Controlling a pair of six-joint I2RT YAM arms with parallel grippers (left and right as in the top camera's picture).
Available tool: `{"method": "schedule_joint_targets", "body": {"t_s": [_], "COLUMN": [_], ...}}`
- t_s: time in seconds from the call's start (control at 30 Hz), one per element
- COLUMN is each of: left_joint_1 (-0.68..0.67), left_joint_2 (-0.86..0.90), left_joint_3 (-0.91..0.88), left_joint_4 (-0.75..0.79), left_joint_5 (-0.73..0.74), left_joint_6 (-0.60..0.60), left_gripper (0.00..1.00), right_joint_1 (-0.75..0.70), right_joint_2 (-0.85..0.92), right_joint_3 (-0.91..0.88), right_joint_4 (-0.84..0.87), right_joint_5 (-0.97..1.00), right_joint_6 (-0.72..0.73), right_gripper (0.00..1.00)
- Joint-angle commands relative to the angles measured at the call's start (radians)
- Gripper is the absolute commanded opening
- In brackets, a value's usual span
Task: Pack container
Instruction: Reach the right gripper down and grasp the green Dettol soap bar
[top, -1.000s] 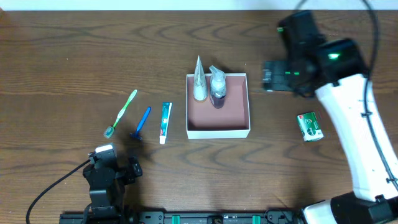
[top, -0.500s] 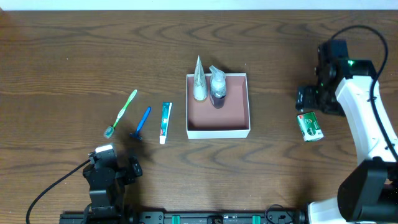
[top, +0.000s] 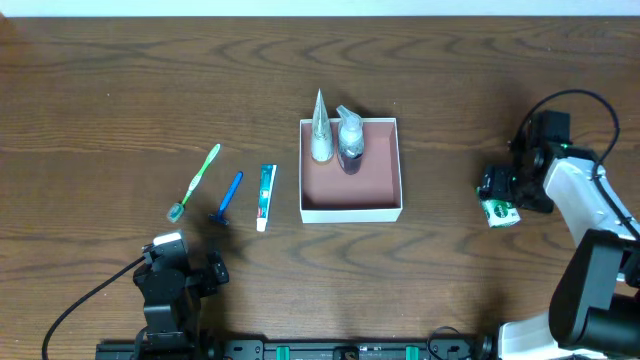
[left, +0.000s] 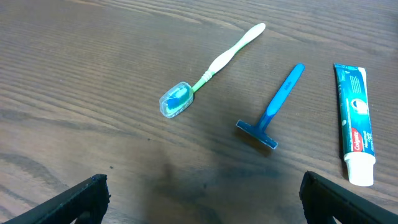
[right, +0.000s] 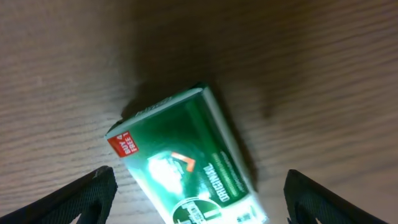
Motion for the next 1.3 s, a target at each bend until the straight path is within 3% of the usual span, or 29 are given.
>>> {"method": "schedule_joint_targets", "body": {"t_s": [0.0, 0.77, 0.83, 1.03, 1.27], "left_joint_1": [0.006, 0.006, 0.006, 0.006, 0.006], "left_joint_2": [-0.006, -0.006, -0.006, -0.006, -0.006], "left_joint_3": [-0.012, -0.012, -0.012, -0.012, -0.012], "left_joint_4": [0.005, 0.005, 0.004, 0.005, 0.005], "left_joint_5": [-0.004, -0.004, -0.004, -0.004, -0.004], "left_joint_6": [-0.009, -0.009, -0.009, -0.009, -0.009], "left_gripper": [0.98, 0.98, 0.98, 0.98, 0.98], "right_joint_1": [-0.006, -0.004, -0.004, 0.017, 0.168], "right_joint_2": [0.018, 0.106, 0.090, 0.019, -0.122], "right_joint_3": [-0.021, -0.024, -0.014, 0.083, 0.281], "right_joint_4": [0.027, 0.089, 0.066, -0.088, -0.334], "right_joint_5": [-0.027, -0.025, -0.025, -0.028, -0.059], "right_joint_6": [-0.023, 0.027, 0.053, 0.095, 0.145], "right_gripper": [0.88, 0.62, 0.66, 0.51, 0.44]}}
